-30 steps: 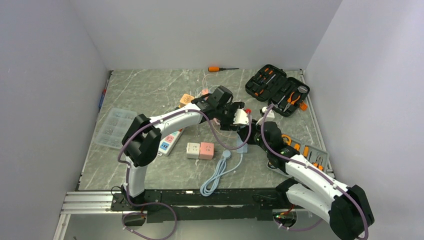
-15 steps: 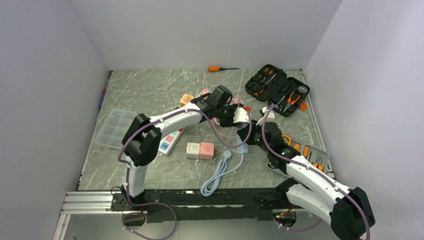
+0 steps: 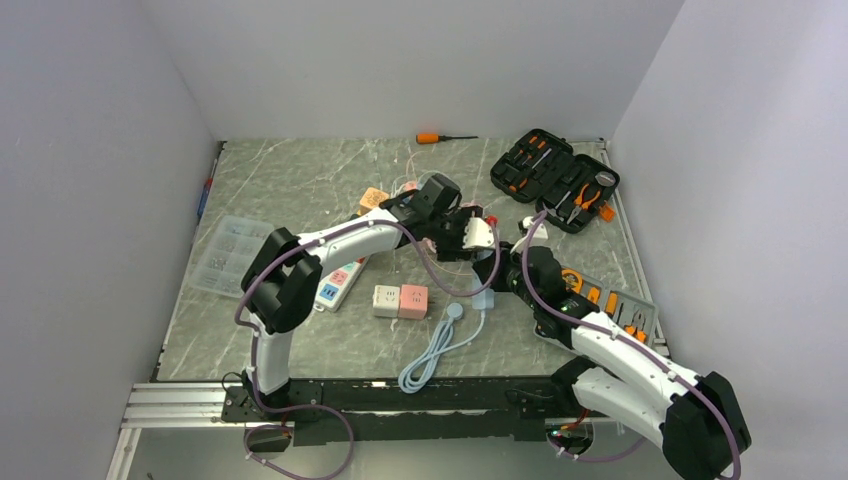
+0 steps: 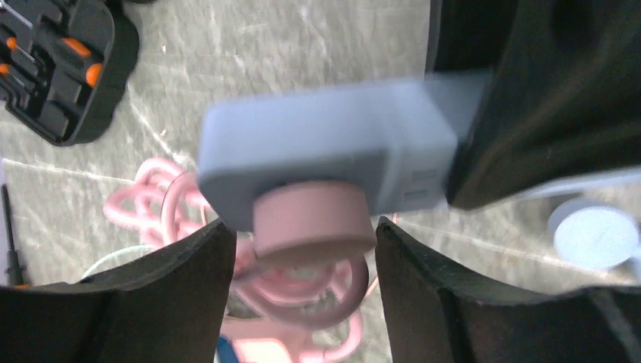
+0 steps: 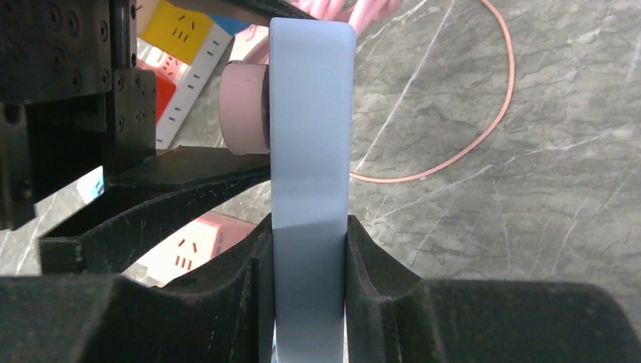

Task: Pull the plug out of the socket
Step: Remove the plug from the socket.

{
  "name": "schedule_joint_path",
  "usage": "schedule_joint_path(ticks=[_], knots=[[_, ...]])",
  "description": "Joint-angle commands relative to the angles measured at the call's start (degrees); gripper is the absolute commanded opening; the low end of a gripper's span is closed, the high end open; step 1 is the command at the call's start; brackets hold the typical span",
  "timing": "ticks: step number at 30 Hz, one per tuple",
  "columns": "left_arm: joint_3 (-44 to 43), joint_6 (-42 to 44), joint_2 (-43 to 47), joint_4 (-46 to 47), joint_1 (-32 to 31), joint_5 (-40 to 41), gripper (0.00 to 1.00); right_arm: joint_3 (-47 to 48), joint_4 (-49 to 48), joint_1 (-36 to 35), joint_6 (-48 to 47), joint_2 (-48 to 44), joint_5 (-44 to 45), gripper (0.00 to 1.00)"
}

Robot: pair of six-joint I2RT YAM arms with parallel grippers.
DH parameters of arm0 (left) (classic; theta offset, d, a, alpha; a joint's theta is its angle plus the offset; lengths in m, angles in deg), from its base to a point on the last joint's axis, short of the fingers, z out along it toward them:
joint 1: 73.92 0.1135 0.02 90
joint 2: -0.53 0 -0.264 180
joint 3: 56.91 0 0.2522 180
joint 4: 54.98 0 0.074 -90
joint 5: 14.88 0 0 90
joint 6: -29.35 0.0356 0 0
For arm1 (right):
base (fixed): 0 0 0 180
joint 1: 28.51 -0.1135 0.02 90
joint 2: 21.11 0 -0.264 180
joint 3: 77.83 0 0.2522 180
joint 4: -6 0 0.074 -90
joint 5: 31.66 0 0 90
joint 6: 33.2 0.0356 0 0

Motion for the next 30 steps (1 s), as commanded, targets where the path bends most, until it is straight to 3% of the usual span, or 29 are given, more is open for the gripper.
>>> schedule_joint_path(ticks=[1, 2, 5, 11, 15, 21, 27, 30], knots=[[1.49, 0.05, 3.71, -2.17, 1.9, 2.32, 0.79, 1.47, -7.16, 0.67, 1.79, -3.65, 1.09, 0.0], [1.61, -0.12, 3.8, -2.06, 2.07, 2.34, 0.81, 1.54, -7.35, 0.64, 1.87, -3.92, 0.61, 0.0], [1.56, 0.06, 3.93, -2.31, 2.47, 2.04, 0.99, 1.98, -7.54, 0.63, 2.1, -4.21, -0.43, 0.0], [-0.17, -1.41, 3.3, -1.98, 3.07, 1.48, 0.99, 2.29, -8.67, 0.61, 2.66, -4.27, -2.19, 0.0], [-2.43, -2.91, 1.8, -2.72, 2.93, -0.74, 0.91, 3.16, -9.41, 0.68, 3.15, -3.33, -3.99, 0.0], [-2.99, -1.99, 1.09, -3.27, 0.5, -2.67, 0.87, 4.08, -10.75, 0.67, 3.46, -1.76, -4.36, 0.0], [-3.05, -0.04, -0.37, -4.98, -0.33, -1.28, 0.7, 4.34, -10.98, 0.57, 3.68, -1.61, -4.34, 0.0], [-2.18, -0.79, -0.57, -4.19, -0.74, 0.15, 0.55, 4.67, -10.93, 0.65, 4.1, -1.42, -3.96, 0.0]])
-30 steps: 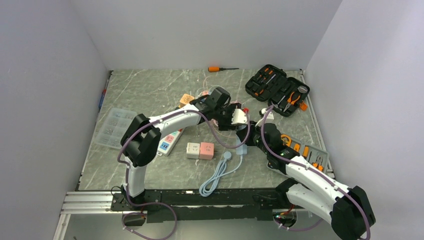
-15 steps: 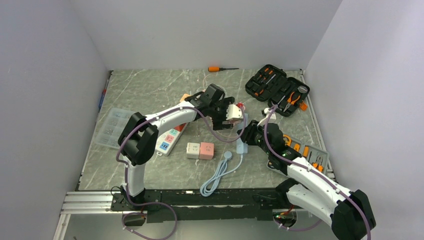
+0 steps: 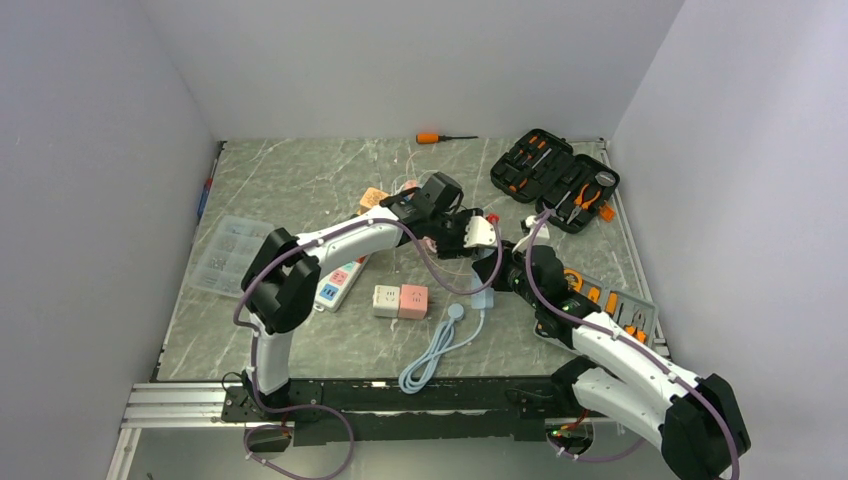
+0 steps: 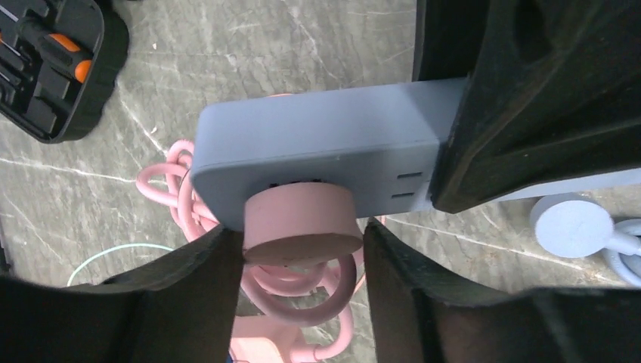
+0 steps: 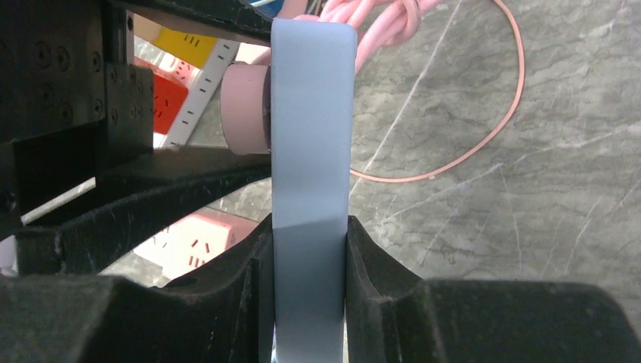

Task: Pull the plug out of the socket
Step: Remove the plug from the socket.

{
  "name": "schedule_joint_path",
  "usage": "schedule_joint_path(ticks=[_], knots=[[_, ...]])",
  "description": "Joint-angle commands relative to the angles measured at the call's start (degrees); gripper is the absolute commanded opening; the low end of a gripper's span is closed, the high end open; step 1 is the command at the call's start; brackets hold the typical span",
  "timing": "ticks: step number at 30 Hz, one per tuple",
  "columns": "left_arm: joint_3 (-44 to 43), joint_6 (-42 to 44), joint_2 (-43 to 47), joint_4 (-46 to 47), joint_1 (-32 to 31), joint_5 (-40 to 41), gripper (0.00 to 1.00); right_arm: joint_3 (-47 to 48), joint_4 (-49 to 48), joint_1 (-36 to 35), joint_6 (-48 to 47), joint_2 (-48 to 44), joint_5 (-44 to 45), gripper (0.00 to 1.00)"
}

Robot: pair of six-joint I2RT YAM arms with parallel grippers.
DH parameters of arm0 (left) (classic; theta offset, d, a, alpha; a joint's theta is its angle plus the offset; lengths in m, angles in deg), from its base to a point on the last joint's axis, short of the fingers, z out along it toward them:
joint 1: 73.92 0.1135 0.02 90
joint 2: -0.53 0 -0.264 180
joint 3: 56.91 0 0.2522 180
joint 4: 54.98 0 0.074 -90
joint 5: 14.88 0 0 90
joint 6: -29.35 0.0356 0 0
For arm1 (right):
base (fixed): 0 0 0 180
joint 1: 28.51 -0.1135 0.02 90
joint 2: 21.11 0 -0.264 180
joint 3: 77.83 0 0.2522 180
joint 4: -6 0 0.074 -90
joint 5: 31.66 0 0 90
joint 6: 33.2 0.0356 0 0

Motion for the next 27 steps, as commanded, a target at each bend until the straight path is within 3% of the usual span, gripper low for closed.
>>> schedule_joint_path(ticks=[1, 3, 5, 17, 18, 19, 20, 23, 25, 27], knots=[[-0.63, -0.8, -0.98, 0.14, -0.43, 0.34, 0.46, 4.82, -10.15, -0.11, 2.3, -0.82, -1.27, 0.0], [0.08, -2.07, -0.6, 1.37, -0.38, 2.55, 0.17, 4.98, -9.58, -0.08, 2.9, -0.83, -0.75, 0.0], [1.31, -2.81, 0.22, 3.15, -0.45, 5.32, 0.0, 4.78, -9.1, -0.09, 3.53, -0.91, 0.0, 0.0], [1.78, -8.19, 3.72, 1.37, 0.94, 2.92, 0.0, 1.59, -9.05, 0.01, 5.5, -1.37, 1.22, 0.0], [1.47, -8.66, 3.73, 0.66, 0.88, 2.1, 0.12, 1.67, -9.0, -0.01, 5.47, -1.48, 1.12, 0.0], [1.2, -9.19, 3.74, -0.01, 0.86, 1.3, 0.33, 1.8, -8.93, -0.04, 5.51, -1.57, 1.03, 0.0], [1.15, -10.01, 3.79, -0.45, 0.87, 0.53, 0.46, 2.01, -8.9, 0.0, 5.51, -1.75, 0.89, 0.0], [1.49, -11.72, 4.52, -0.64, 1.02, -0.44, 0.63, 2.75, -8.54, 0.0, 6.17, -2.03, 0.84, 0.0], [2.16, -12.39, 5.62, -0.55, 1.08, 0.33, 0.83, 3.67, -7.8, 0.14, 6.86, -1.6, 0.92, 0.0], [4.24, -13.35, 8.2, 1.81, 1.12, 3.36, 0.86, 5.68, -6.0, 0.14, 7.69, -0.91, 1.21, 0.0]])
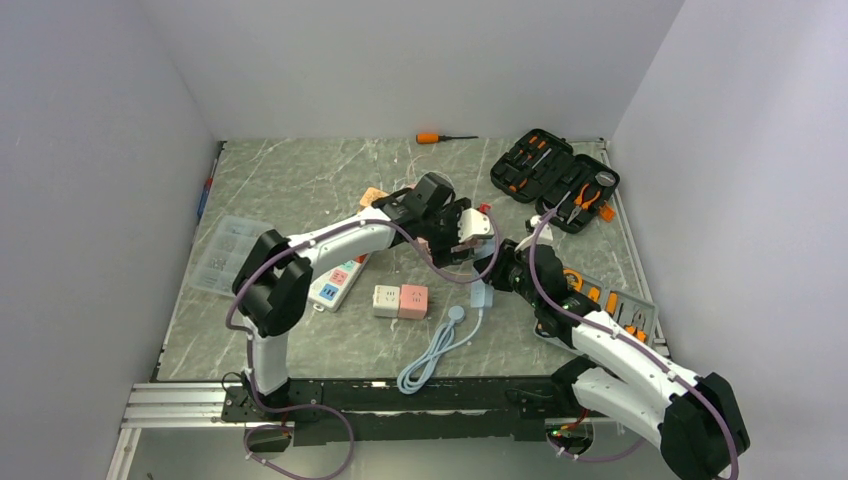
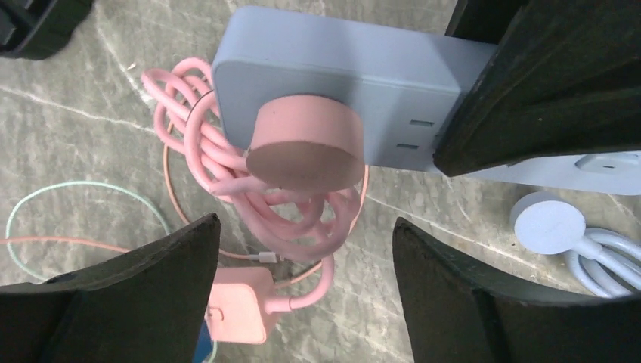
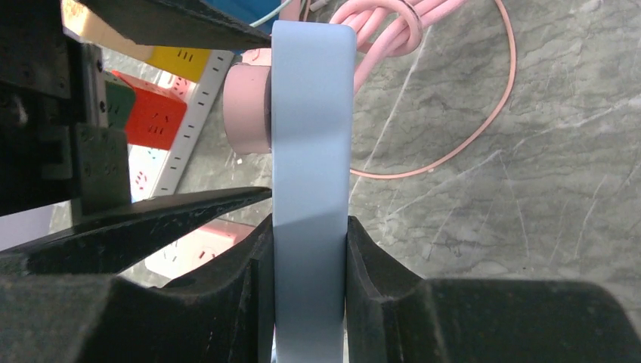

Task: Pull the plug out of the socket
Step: Remove the plug from the socket.

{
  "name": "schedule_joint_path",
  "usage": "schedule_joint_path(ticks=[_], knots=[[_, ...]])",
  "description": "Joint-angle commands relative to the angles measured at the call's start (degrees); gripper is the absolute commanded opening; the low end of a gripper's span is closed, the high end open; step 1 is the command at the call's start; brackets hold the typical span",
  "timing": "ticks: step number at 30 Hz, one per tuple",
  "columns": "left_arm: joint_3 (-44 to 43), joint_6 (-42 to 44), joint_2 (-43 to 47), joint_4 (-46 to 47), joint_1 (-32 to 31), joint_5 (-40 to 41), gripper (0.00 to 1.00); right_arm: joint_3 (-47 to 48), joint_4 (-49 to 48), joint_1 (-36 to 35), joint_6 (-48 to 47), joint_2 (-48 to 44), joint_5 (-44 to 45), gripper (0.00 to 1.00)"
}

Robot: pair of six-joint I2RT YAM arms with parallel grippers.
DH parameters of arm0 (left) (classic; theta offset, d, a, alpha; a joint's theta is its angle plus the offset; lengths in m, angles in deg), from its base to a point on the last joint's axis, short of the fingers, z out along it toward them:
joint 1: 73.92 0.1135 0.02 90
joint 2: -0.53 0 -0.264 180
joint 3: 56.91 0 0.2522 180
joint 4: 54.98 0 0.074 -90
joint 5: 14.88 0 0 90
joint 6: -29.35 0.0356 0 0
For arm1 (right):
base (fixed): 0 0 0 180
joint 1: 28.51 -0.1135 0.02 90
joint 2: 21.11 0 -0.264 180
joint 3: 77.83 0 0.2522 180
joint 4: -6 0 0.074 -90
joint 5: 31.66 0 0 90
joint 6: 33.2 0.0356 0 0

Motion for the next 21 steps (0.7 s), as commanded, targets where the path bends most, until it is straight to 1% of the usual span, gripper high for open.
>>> schedule_joint_path(ticks=[1, 4, 5, 8, 10, 12, 15, 17, 21], knots=[[2.8, -3.83, 8.14, 3.23, 0.07, 3.4, 0.87, 6.11, -6.62, 0.04, 3.27, -1.15, -0.33, 0.0], [10.89, -3.7, 15.76, 12.34, -0.07, 10.59, 0.88, 7.43, -6.05, 0.3, 5.39, -1.01, -0.48, 0.0], [13.66, -3.14, 17.97, 15.72, -0.31, 12.4, 0.93, 8.15, -5.62, 0.39, 6.34, -0.83, -0.5, 0.0], [20.16, -0.55, 22.02, 23.02, -1.95, 16.17, 0.95, 9.79, -4.88, 0.62, 9.65, -0.31, -1.29, 0.0], [24.69, 0.85, 23.14, 30.0, -3.25, 18.78, 0.95, 10.85, -4.44, 0.72, 12.38, 0.21, -2.09, 0.0], [27.55, 2.51, 22.83, 35.44, -4.56, 22.11, 0.95, 12.36, -2.69, 0.72, 14.36, 0.66, -2.86, 0.0], [30.06, 4.32, 21.27, 41.16, -6.15, 23.07, 0.96, 13.68, -1.76, 0.82, 16.4, 0.77, -3.64, 0.0], [31.1, 5.39, 19.22, 45.66, -6.98, 26.28, 0.96, 13.71, -2.27, 0.84, 17.64, 0.47, -5.28, 0.0], [29.99, 4.54, 15.72, 48.99, -7.18, 28.61, 0.97, 14.19, -2.34, 0.85, 18.73, 0.29, -7.25, 0.0]])
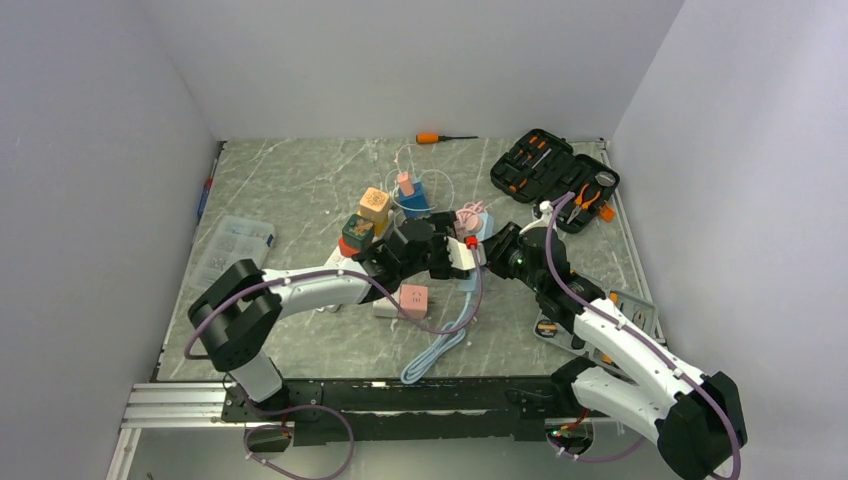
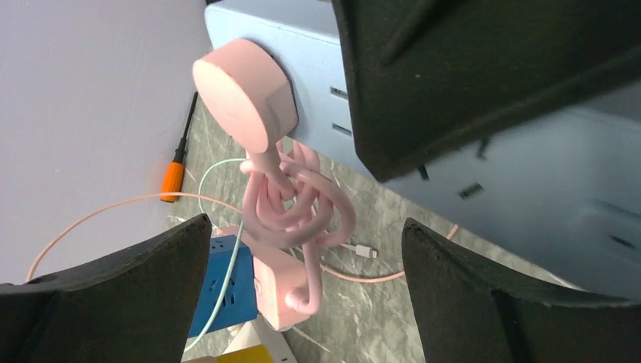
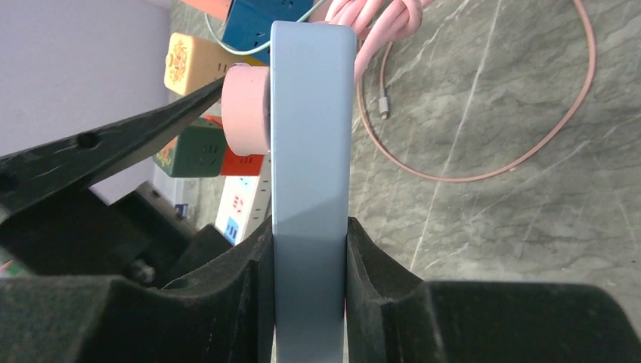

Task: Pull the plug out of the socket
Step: Remove the plug from the socket.

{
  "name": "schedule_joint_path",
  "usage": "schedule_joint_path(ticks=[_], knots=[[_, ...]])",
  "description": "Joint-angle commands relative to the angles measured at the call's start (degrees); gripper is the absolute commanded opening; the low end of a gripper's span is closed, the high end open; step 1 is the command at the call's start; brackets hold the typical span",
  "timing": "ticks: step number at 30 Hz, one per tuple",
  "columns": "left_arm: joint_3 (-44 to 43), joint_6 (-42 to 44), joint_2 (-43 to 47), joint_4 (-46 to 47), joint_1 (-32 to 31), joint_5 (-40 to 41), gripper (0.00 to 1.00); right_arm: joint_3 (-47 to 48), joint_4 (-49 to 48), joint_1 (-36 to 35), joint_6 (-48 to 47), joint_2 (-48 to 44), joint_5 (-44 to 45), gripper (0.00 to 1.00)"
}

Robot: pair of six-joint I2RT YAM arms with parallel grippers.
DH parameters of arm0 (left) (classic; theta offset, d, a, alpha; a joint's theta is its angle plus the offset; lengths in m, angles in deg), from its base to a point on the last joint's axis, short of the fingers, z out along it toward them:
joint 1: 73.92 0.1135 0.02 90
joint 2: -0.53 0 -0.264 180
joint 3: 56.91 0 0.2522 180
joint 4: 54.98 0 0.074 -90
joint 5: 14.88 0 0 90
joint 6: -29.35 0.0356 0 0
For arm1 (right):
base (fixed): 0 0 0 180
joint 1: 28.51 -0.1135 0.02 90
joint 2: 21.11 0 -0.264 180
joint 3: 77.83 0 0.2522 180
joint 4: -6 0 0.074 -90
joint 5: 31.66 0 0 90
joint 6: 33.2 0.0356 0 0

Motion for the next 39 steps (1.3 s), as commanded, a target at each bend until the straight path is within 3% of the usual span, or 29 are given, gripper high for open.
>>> schedule_joint_path(ticks=[1, 10, 13, 16, 18, 19, 21, 28, 30, 31, 33, 34, 39], knots=[[-0.73, 0.32, -2.34, 10.72, -0.11, 4.68, 0.97, 5.05, -8.69, 0.03, 5.62, -1.61, -5.45, 0.0], [-5.03, -2.97, -5.53, 11.74, 0.13, 5.93, 0.96, 3.52, -11.3, 0.08, 7.58, -0.61, -8.87, 0.0], [-6.74, -3.76, -5.74, 9.69, 0.19, 2.36, 0.78, 2.56, -12.59, 0.31, 8.44, -0.09, -10.02, 0.0], [-7.56, -3.51, -6.07, 10.51, 0.17, 1.63, 0.45, 2.06, -12.63, 0.72, 8.71, 0.11, -10.35, 0.0], [-6.33, -2.43, -5.81, 13.55, 0.19, 2.01, 0.29, 1.35, -13.3, 1.27, 9.41, 0.22, -11.28, 0.0], [-6.08, -1.75, -5.8, 14.54, 0.2, 2.23, 0.23, 0.89, -13.87, 1.56, 9.84, 0.36, -12.17, 0.0], [-6.21, -0.95, -6.03, 15.41, 0.29, 3.28, 0.19, -0.3, -15.26, 2.39, 10.94, 0.69, -13.93, 0.0], [-4.2, 1.78, -4.51, 17.51, 0.91, 2.36, 0.22, -4.56, -20.28, 6.86, 15.31, 1.69, -19.62, 0.0], [-2.85, 2.52, -3.87, 16.84, 0.87, 1.57, 0.26, -5.32, -21.15, 8.13, 16.01, 1.55, -21.05, 0.0], [-2.31, 2.92, -3.67, 15.83, 0.93, 0.85, 0.35, -5.22, -21.13, 8.77, 16.02, 1.35, -21.69, 0.0], [-0.96, 3.24, -2.79, 13.89, 0.86, -0.04, 0.77, -4.44, -20.54, 9.91, 15.71, 0.7, -22.78, 0.0], [-0.54, 3.38, -2.4, 12.83, 0.91, -0.07, 0.87, -3.94, -19.97, 10.35, 15.55, 0.2, -23.25, 0.0], [1.06, 5.17, -1.31, 12.41, 1.76, -1.03, 0.96, -2.72, -19.64, 11.34, 16.9, -0.73, -26.08, 0.0]])
